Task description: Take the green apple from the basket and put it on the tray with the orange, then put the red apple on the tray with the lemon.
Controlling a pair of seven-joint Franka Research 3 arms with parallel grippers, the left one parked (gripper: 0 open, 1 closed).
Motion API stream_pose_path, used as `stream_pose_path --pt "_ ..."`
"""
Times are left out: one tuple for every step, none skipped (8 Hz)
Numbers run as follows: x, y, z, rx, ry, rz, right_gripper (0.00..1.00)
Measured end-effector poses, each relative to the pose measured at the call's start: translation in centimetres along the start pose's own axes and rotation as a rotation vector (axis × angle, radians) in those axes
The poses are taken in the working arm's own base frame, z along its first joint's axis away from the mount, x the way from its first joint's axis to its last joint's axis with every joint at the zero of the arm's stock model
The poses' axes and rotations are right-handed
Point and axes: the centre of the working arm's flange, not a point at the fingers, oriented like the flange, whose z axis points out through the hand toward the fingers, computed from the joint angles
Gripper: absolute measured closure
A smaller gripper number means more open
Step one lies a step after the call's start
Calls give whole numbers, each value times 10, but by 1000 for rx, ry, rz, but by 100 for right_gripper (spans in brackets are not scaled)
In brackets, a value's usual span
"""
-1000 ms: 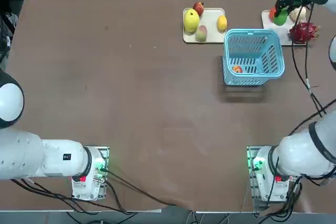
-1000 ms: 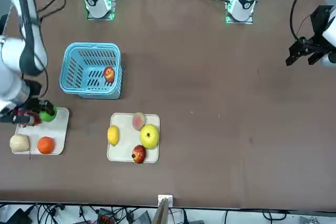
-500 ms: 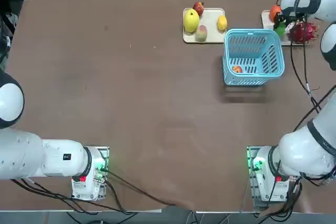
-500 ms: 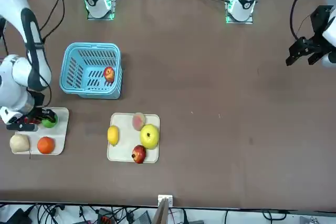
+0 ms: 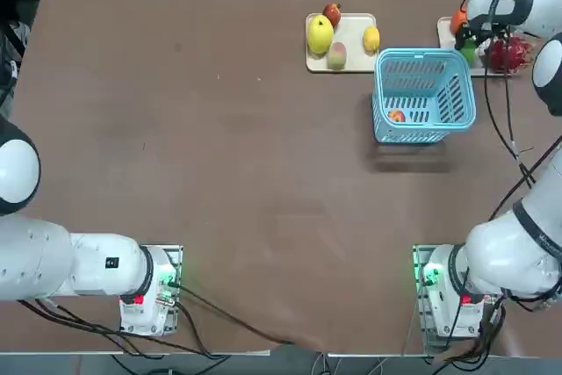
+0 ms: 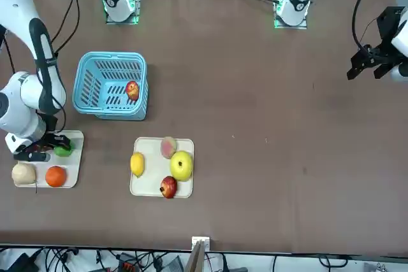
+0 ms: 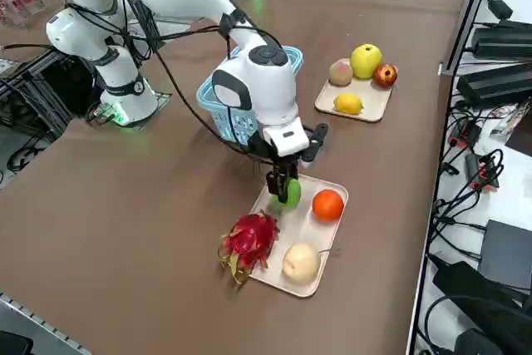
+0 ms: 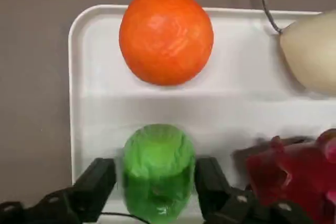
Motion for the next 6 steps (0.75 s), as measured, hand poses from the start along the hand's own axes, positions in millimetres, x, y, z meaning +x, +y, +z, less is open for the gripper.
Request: stream_pose_path --pt "6 2 -22 7 -18 4 0" --pt "13 4 -60 31 -35 25 0" --pt "20 8 -109 65 -41 48 0" --pt "23 9 -159 85 -38 54 0" --pt "22 6 -201 96 -32 47 0" --pt "16 -2 -230 106 -42 35 0"
